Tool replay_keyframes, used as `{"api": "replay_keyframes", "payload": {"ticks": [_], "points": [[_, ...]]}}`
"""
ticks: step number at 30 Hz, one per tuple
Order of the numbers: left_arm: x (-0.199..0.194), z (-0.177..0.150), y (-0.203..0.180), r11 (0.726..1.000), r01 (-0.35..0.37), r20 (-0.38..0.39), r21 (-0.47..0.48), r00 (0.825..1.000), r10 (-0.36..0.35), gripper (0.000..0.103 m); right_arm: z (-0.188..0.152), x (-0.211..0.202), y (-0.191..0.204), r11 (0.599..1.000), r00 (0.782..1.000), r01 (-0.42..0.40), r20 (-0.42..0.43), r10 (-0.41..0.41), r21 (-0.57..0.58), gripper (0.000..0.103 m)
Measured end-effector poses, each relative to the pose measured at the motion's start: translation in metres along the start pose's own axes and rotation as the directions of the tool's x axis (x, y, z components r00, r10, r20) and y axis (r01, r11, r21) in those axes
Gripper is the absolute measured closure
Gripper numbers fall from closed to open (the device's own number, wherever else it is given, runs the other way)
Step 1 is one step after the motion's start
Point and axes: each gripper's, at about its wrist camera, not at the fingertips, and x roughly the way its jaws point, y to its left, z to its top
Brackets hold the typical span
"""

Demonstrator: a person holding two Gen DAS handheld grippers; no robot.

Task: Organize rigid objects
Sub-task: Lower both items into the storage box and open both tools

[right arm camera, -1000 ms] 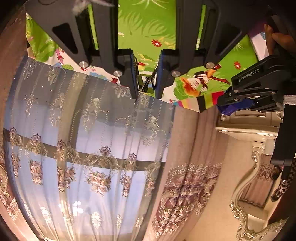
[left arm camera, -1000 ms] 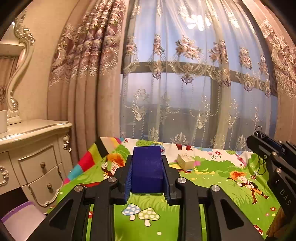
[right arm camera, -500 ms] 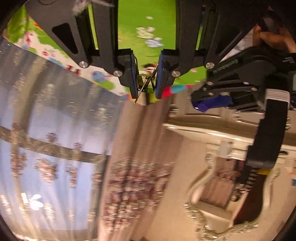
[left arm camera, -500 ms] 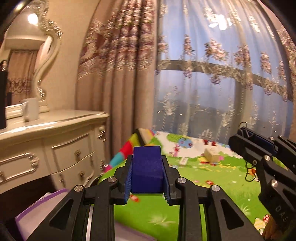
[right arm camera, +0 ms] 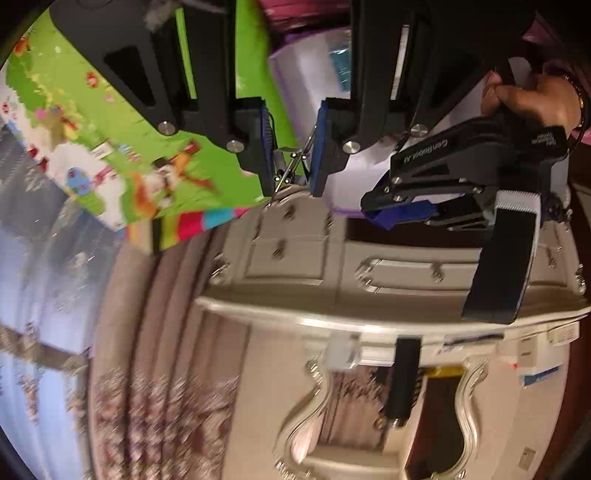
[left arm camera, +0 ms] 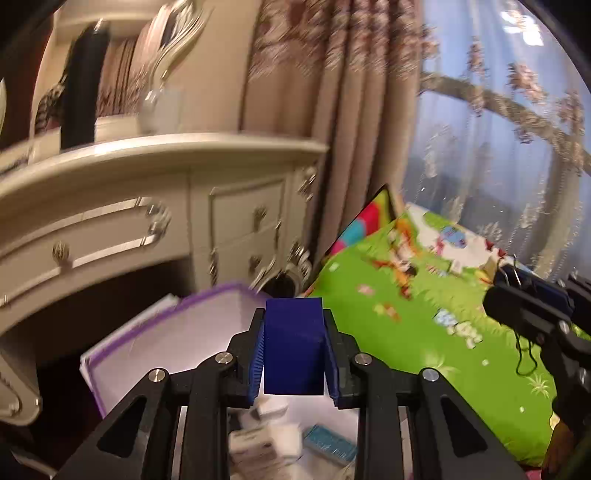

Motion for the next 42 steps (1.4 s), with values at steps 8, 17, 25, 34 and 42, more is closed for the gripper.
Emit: {"api": "replay_keyframes", "payload": {"ticks": [8,17,25,34,42], "points": [[0.021,-0.021,0.039,0.996,-0.056,-0.134,-0.063,0.990,0.047,0.074,-0.010,0.040,0.023,0.992,0.984,-0.123,-0.133,0.121,-0.007,0.081],[0.044,-0.037,0.065,0.988,-0.089,-0.258,-0.128,0.965,0.054,0.074,-0.029,0.072,0.042,0.969,0.936,-0.242,-0.254,0.244,0.039,0.080],[0.053,-0.038,0.083,0.967,-0.192,-0.329,-0.166,0.936,0.129,0.036,-0.045,0.086,0.032,0.932,0.890,-0.330,-0.280,0.359,0.148,0.075],[0.045,-0.021,0.058,0.967,-0.206,-0.283,-0.152,0.946,0.157,0.011,-0.056,0.061,-0.033,0.919,0.933,-0.225,-0.201,0.299,0.323,0.031],[0.073,-0.024,-0.044,0.999,0.047,-0.392,0.002,0.919,-0.042,0.010,-0.096,0.017,-0.112,0.930,0.958,0.103,-0.286,0.003,0.354,0.016]]}}
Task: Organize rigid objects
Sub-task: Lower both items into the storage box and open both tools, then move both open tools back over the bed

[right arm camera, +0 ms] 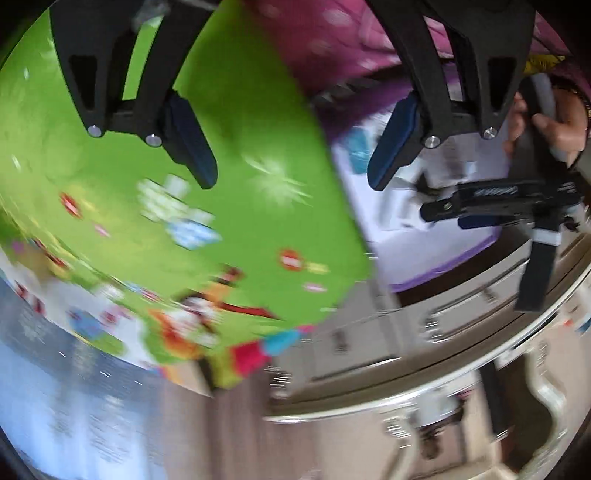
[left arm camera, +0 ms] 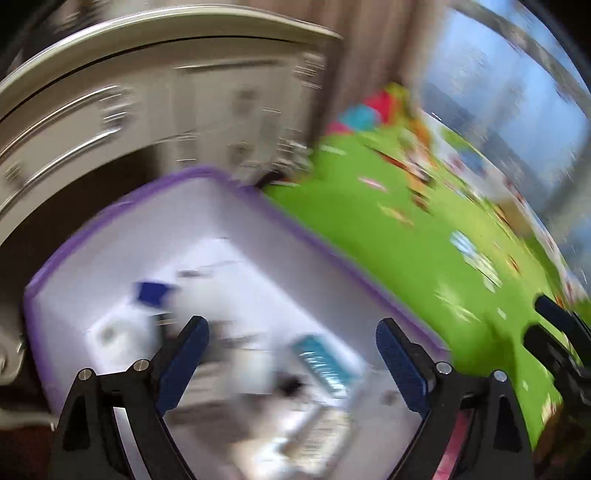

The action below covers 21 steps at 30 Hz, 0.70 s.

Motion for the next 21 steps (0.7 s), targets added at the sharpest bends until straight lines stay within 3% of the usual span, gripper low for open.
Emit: {"api": "replay_keyframes", "payload": {"ticks": [5,9,12,15,19,21], "points": [[0.028,0.022,-0.100,0.966,0.101,-0.058,0.237,0.994,-0.089,0.010,-0.021,-0.015,-0.079,0.972,0.989,0.150,-0.047,-0.143,0.182,0.011],[0.064,0.045,-0.176,0.917,0.124,-0.060,0.379,0.992,-0.109,0.006,-0.037,-0.027,-0.142,0.908,0.970,0.242,-0.095,-0.223,0.341,0.011],[0.100,0.064,-0.219,0.893,0.166,-0.099,0.418,0.986,-0.138,0.006,-0.045,-0.035,-0.182,0.860,0.956,0.294,-0.119,-0.269,0.416,0.011],[0.132,0.080,-0.249,0.885,0.172,-0.113,0.432,0.984,-0.136,0.006,-0.043,-0.031,-0.213,0.842,0.941,0.337,-0.148,-0.303,0.420,0.010],[0.163,0.100,-0.265,0.874,0.135,-0.104,0.467,0.990,-0.098,0.006,-0.032,-0.013,-0.258,0.820,0.925,0.380,-0.201,-0.323,0.428,0.009],[0.171,0.108,-0.262,0.877,0.134,-0.095,0.462,0.990,-0.102,0.000,-0.023,-0.003,-0.274,0.815,0.919,0.394,-0.209,-0.335,0.425,0.005]]}}
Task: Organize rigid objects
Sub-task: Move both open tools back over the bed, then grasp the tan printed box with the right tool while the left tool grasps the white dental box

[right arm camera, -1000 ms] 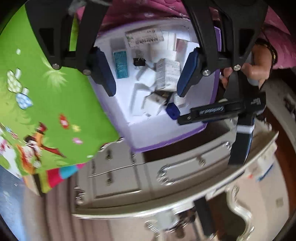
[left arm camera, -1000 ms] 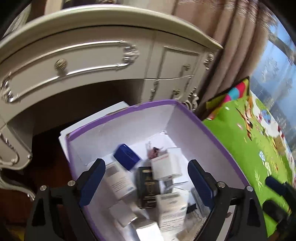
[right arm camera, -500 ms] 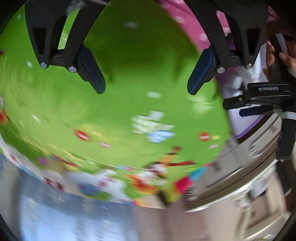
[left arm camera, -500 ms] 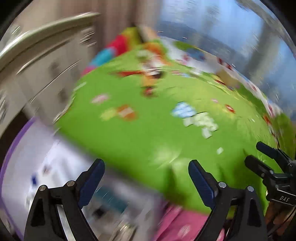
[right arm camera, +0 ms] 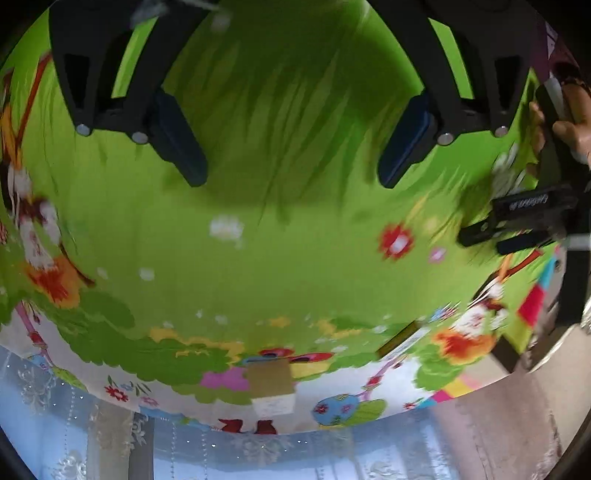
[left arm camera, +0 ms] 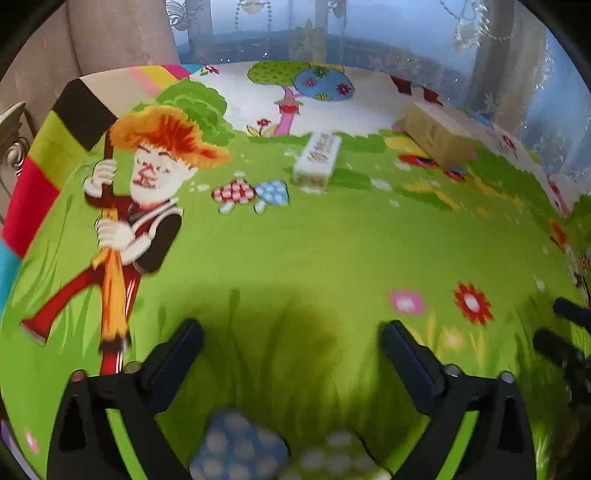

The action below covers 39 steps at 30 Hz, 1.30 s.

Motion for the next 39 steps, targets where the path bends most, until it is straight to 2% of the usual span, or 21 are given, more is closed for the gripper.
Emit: {"api": "replay_keyframes", "payload": {"ticks": [5,7,9,18,25,26,27,28,31,35,39], "points": [[0.007,0.005,0.005,1.000,-0.002,0.025,-0.005,1.000,0.002,0.000,0.046,0.041,0.005,0.997,0.999,0.028,-0.031,-0.031,-0.076,0.000],[0.007,0.005,0.004,1.000,-0.005,0.028,-0.009,1.000,0.005,0.000,0.063,0.059,0.011,0.989,0.996,0.075,-0.035,-0.080,-0.126,0.000],[0.008,0.005,0.003,1.000,-0.005,0.029,-0.010,1.000,0.005,0.000,0.085,0.076,0.013,0.988,0.998,0.059,-0.020,-0.063,-0.142,0.000],[0.009,0.005,0.003,1.000,-0.001,0.031,-0.014,1.000,0.001,0.000,0.174,0.139,0.003,0.990,0.991,0.128,-0.022,-0.129,-0.052,0.000],[0.009,0.005,0.004,1.000,-0.001,0.034,-0.020,0.999,0.002,0.000,0.210,0.161,-0.010,0.990,0.990,0.138,-0.014,-0.139,-0.042,0.000],[0.008,0.005,0.004,1.000,-0.001,0.034,-0.020,0.999,0.002,0.000,0.209,0.160,-0.009,0.989,0.991,0.134,-0.011,-0.135,-0.053,0.008],[0.008,0.005,0.004,1.000,-0.001,0.034,-0.020,0.999,0.002,0.000,0.207,0.155,-0.007,0.990,0.993,0.121,0.012,-0.121,-0.067,0.023],[0.008,0.005,0.004,1.000,-0.001,0.035,-0.021,0.999,0.002,0.000,0.204,0.146,-0.005,0.990,0.993,0.115,0.038,-0.112,-0.087,0.048],[0.009,0.005,0.003,1.000,-0.003,0.034,-0.020,0.999,0.003,0.000,0.173,0.122,0.002,0.990,0.998,0.059,0.024,-0.056,-0.130,0.048],[0.010,0.007,0.003,1.000,-0.007,0.030,-0.018,1.000,0.007,0.000,0.100,0.068,0.001,0.985,0.999,0.042,0.034,-0.037,-0.166,0.048],[0.034,0.043,-0.003,0.999,0.016,0.015,0.028,1.000,-0.017,0.000,0.045,0.026,-0.003,0.985,0.998,0.048,0.036,-0.043,-0.164,0.047]]}}
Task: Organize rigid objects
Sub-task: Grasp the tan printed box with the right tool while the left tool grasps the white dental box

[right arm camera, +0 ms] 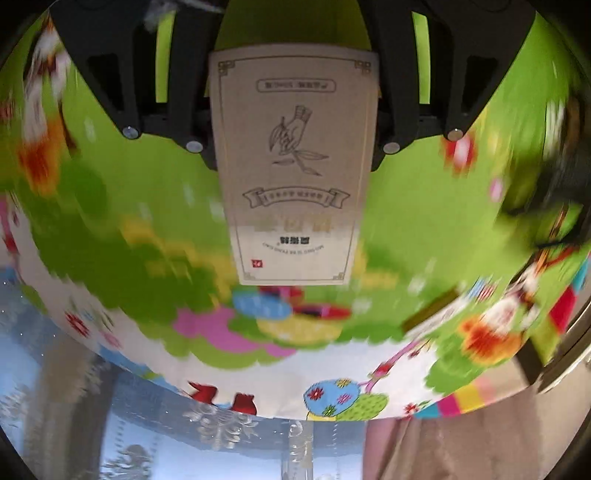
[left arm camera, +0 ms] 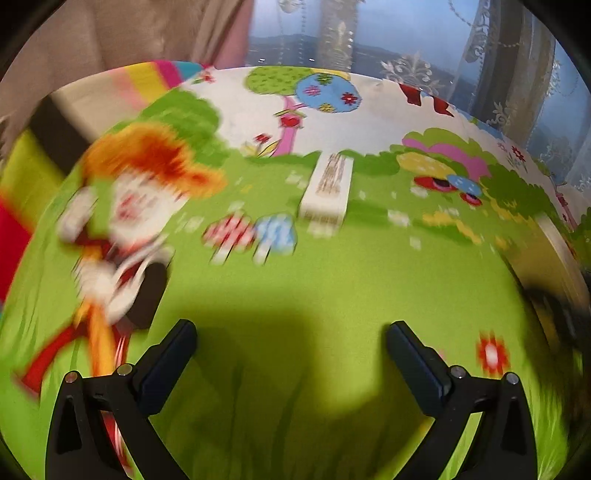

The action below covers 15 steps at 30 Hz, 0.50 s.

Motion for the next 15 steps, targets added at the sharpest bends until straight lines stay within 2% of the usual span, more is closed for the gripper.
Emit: {"api": "replay_keyframes", "payload": {"ticks": [1,5,7,8,9,11,12,14,15], "points": [[0.012,0.016,-0.002,1.000,0.006,-0.007,0.007,1.000,-0.005,0.000,-0.014,-0.011,0.000,1.000,1.000,0.001,0.003,-0.001,0.016,0.047],[0.049,0.069,-0.010,1.000,0.007,-0.022,0.022,1.000,-0.007,0.000,-0.031,-0.024,0.008,1.000,1.000,0.012,0.006,-0.012,0.020,0.047],[0.059,0.083,-0.014,0.999,0.022,-0.020,0.040,1.000,-0.021,0.005,-0.034,-0.027,0.011,1.000,1.000,0.019,0.006,-0.019,0.018,0.047],[0.056,0.085,-0.018,0.998,0.029,-0.004,0.047,1.000,-0.029,0.032,-0.038,-0.030,0.010,1.000,1.000,0.018,0.007,-0.019,0.020,0.047],[0.049,0.084,-0.024,0.997,0.043,0.004,0.067,0.999,-0.044,0.069,-0.038,-0.030,0.010,1.000,1.000,0.016,0.007,-0.016,0.024,0.047],[0.035,0.070,-0.036,0.994,0.071,-0.020,0.088,0.997,-0.070,0.072,-0.038,-0.030,0.009,1.000,1.000,0.012,0.008,-0.012,0.028,0.047],[0.023,0.053,-0.044,0.990,0.093,-0.004,0.110,0.996,-0.094,0.072,-0.038,-0.031,0.009,1.000,1.000,0.014,0.008,-0.014,0.027,0.047],[0.001,0.019,-0.055,0.985,0.068,0.040,0.158,0.996,-0.075,0.072,-0.038,-0.031,0.009,1.000,1.000,0.016,0.009,-0.017,0.024,0.047],[-0.013,0.001,-0.055,0.987,0.058,0.054,0.152,0.996,-0.067,0.072,-0.038,-0.031,0.009,1.000,1.000,0.018,0.010,-0.018,0.024,0.047]]}}
